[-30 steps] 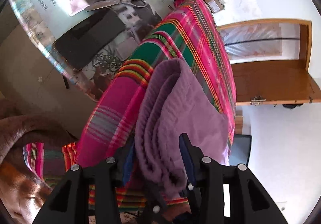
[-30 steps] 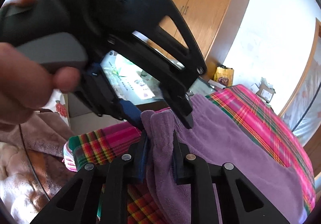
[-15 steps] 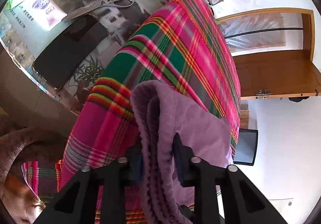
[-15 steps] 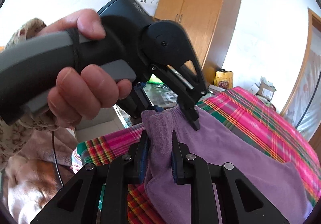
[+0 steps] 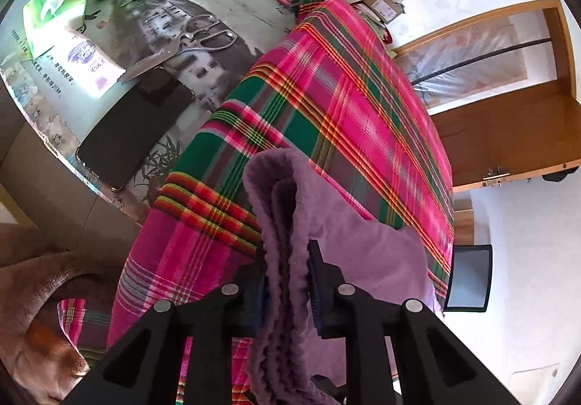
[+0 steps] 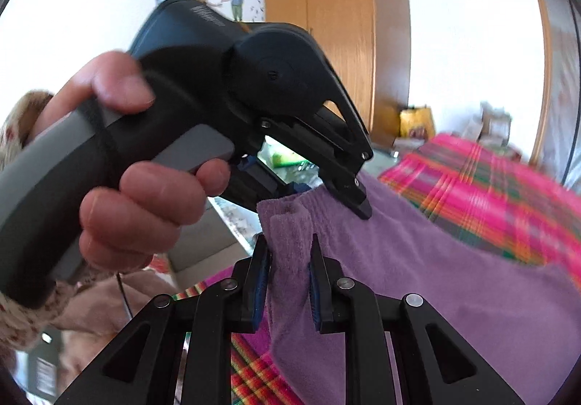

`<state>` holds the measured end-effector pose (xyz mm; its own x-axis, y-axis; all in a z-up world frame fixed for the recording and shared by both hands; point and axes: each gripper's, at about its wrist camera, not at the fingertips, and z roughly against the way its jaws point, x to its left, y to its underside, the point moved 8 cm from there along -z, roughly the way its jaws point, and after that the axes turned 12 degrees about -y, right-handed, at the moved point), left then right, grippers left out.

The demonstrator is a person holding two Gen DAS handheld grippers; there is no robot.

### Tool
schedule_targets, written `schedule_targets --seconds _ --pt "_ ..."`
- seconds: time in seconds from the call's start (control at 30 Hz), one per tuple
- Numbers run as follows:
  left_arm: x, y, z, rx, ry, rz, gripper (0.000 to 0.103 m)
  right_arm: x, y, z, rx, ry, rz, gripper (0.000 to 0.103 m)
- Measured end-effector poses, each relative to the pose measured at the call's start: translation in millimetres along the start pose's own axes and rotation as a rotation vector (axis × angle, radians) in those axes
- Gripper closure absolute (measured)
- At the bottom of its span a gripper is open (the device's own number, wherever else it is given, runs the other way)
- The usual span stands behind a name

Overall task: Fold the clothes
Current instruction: 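Lift the purple garment with both grippers and carry it over the bed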

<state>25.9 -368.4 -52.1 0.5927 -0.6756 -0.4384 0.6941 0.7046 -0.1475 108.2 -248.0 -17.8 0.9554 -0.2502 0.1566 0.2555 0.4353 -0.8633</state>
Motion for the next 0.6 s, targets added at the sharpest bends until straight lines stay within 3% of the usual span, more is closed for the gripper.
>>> schedule_targets --seconds 0.27,0.6 --pt "-50.4 14.1 24.8 -0.057 -0.003 -0.088 0.084 -8.8 -2.8 49.2 -0.086 0.003 -0.029 0.083" --pt "-134.4 44.0 13.1 -0.030 0.026 -0.215 0.084 -37.2 -8.2 118.7 -0.203 0.077 -0.106 0.083"
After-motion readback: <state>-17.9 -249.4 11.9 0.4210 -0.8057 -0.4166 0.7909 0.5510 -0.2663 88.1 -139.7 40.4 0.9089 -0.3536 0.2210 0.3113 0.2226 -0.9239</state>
